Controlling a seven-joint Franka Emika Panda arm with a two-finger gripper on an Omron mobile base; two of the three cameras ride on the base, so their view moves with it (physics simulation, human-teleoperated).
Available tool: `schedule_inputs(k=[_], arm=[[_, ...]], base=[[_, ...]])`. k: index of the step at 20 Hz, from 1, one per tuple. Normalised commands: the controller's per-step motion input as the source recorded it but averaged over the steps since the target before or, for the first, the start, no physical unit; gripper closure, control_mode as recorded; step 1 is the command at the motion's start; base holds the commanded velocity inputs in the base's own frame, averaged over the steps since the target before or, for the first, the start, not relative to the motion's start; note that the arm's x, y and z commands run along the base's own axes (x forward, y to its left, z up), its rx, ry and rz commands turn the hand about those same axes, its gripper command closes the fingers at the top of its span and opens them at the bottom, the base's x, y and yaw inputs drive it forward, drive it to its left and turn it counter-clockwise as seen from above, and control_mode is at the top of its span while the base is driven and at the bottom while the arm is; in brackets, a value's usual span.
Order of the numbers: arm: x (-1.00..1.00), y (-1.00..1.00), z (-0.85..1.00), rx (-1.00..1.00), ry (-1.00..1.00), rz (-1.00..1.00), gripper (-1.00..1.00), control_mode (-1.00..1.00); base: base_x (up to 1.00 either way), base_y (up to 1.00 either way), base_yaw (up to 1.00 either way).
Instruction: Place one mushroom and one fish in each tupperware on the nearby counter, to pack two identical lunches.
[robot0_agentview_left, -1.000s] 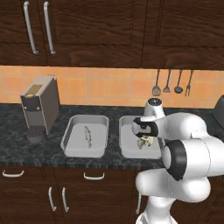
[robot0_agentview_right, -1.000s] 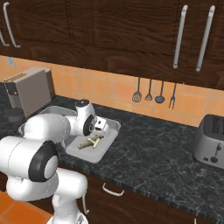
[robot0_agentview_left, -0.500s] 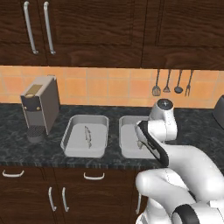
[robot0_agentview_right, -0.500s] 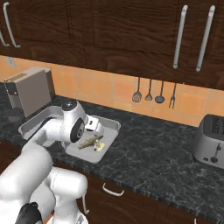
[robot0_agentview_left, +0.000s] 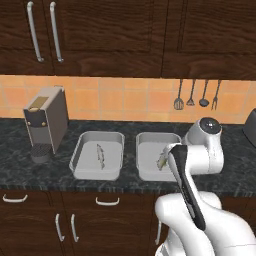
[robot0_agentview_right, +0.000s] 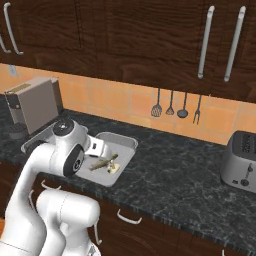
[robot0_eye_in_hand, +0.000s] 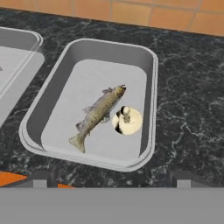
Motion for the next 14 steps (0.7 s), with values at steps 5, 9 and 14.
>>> schedule_inputs(k=[5,9,14], arm=[[-0.6,0.0,0.51,0.0,-0.05,0.04,-1.0,-1.0],[-0.49,0.02,0.18,0.0,-0.06,0.01,-1.0,-1.0],[-0.27,0.08,-0.1,-0.01,0.05,0.01,-1.0,-1.0]], base=[[0.0,0.0,0.0],[0.0,0.0,0.0],[0.0,0.0,0.0]])
